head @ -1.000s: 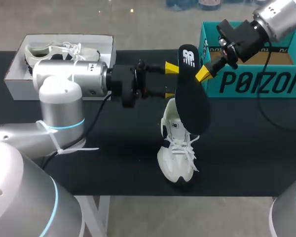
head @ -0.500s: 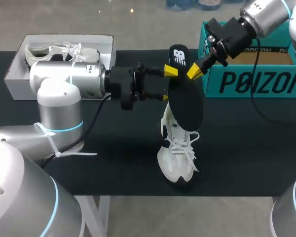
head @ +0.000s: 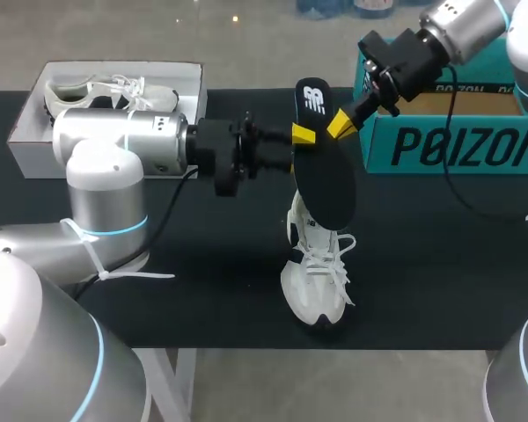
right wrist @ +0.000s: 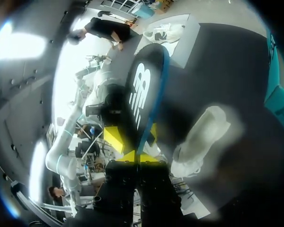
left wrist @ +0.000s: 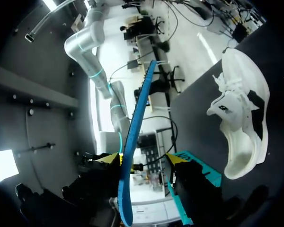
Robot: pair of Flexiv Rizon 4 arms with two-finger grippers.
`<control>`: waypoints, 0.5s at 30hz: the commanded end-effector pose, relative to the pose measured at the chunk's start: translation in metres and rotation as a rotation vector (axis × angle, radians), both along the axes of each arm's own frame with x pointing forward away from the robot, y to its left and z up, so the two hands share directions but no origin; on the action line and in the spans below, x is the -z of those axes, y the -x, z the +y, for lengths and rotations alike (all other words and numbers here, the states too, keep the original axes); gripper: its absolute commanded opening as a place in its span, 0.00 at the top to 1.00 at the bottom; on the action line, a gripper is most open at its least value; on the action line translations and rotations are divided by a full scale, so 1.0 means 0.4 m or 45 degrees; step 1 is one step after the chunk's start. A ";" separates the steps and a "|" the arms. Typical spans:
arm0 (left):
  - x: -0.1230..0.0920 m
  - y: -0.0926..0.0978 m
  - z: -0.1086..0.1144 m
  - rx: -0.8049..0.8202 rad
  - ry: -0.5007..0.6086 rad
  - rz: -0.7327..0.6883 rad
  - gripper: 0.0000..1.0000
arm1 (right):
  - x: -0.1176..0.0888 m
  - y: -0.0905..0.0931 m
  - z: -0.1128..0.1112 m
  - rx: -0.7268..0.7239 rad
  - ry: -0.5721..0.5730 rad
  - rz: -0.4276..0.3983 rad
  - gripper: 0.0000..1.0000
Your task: Take the shoe out of the shoebox, open the shoe tongue, remove and reinsert the insole, then place the shoe into the shoebox
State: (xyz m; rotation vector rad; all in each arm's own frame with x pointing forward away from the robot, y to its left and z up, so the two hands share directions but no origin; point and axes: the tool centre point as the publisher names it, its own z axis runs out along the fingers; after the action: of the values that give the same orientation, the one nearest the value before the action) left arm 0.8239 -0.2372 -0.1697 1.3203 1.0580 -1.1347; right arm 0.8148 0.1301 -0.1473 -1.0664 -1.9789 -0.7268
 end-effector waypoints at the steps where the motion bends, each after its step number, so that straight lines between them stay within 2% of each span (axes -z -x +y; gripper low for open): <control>1: 0.003 0.002 0.000 0.000 -0.003 -0.007 0.68 | 0.000 -0.004 0.013 -0.005 0.000 0.005 1.00; 3: 0.003 0.002 0.001 -0.001 -0.002 -0.011 0.73 | -0.002 -0.003 0.020 -0.008 -0.001 0.005 1.00; 5: 0.003 0.002 0.002 -0.003 0.000 -0.014 0.84 | -0.002 -0.002 0.023 -0.010 -0.001 0.005 1.00; 7: 0.003 0.002 0.002 -0.003 0.001 -0.018 1.00 | 0.000 -0.003 0.025 -0.010 -0.004 0.005 1.00; 15: 0.004 0.006 0.002 0.004 0.003 -0.018 1.00 | 0.001 0.010 0.024 0.005 -0.010 0.010 1.00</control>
State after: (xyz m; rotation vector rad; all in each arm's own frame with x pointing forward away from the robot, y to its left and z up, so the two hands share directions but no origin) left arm 0.8227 -0.2356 -0.1702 1.3250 1.0450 -1.1292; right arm 0.8134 0.1388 -0.1476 -1.0613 -1.9689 -0.7248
